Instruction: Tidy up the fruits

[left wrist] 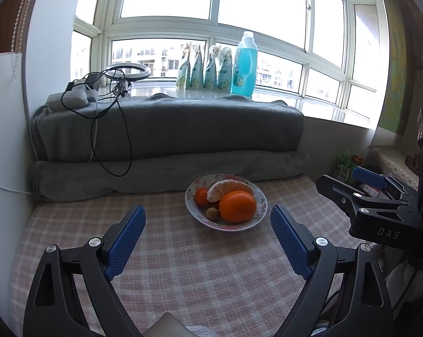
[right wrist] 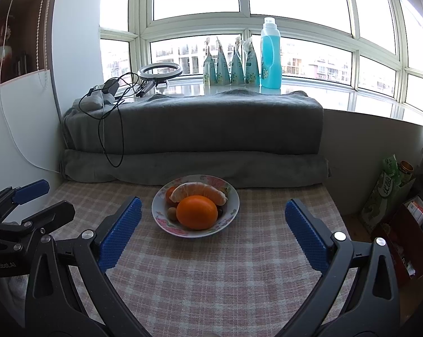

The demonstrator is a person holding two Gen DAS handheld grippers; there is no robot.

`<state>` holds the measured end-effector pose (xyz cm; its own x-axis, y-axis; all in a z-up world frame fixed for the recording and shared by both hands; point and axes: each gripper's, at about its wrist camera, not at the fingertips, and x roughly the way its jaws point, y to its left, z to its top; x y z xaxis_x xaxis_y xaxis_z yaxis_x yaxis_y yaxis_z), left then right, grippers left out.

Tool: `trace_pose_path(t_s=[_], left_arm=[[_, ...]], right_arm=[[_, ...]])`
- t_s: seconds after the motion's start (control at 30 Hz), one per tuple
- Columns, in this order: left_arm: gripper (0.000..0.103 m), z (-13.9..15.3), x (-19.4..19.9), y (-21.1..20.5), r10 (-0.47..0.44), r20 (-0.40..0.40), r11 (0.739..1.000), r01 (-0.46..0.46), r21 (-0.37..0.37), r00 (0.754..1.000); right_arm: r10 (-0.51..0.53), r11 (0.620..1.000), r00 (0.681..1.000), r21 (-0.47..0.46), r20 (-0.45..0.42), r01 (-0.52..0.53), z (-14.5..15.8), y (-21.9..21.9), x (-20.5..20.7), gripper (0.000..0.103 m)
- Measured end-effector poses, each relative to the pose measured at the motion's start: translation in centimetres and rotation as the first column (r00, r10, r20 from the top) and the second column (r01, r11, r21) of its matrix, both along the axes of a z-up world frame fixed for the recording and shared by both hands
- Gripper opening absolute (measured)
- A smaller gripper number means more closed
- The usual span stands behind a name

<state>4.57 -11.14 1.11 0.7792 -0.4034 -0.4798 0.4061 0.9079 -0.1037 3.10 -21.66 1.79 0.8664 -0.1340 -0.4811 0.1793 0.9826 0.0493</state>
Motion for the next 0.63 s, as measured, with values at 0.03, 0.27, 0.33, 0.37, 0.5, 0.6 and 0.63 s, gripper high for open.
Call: trace_pose_path(t_s=[0.03, 0.27, 0.33, 0.37, 0.5, 0.6, 0.63], left_arm=[[0.091, 0.00, -0.02, -0.01, 0.000, 0.000, 1.000, 0.000, 0.000, 1.000], [0.091, -0.03, -0.02, -0.03, 0.000, 0.000, 1.000, 0.000, 0.000, 1.000], [0.091, -0.03, -0.02, -0.03, 0.000, 0.001, 1.000, 0.000, 0.000, 1.000], [0.091, -0.03, -0.01, -0.02, 0.001, 0.001, 1.000, -0.001, 0.001, 1.000], [0.091, -0.11, 0.06, -0.09, 0.000, 0.003, 1.000, 0.000, 0.001, 1.000], [0.091, -0.21, 0.22, -0.02, 0.001, 0.002, 1.000, -0.001, -0.004, 1.000], [0.091, -0.29, 0.34, -0.04, 0.004, -0.001, 1.000, -0.004, -0.001, 1.000]], right_arm=[[0.000, 1.000, 1.000, -0.001, 0.000, 0.000, -0.01, 0.05, -0.01, 0.103], [-0.001, 1.000, 1.000, 0.002, -0.001, 0.001, -0.03, 0.10, 0.01, 0.103], [-0.001, 1.000, 1.000, 0.001, -0.002, 0.001, -0.08, 0.08, -0.01, 0.103], [0.000, 1.000, 1.000, 0.000, -0.002, 0.000, -0.13, 0.13, -0.02, 0.103], [0.001, 1.000, 1.000, 0.001, -0.005, -0.001, -0.36, 0.12, 0.02, 0.103], [0.001, 1.000, 1.000, 0.001, -0.005, -0.001, -0.37, 0.13, 0.03, 0.103], [0.000, 1.000, 1.000, 0.002, -0.005, 0.000, -0.37, 0.13, 0.02, 0.103]])
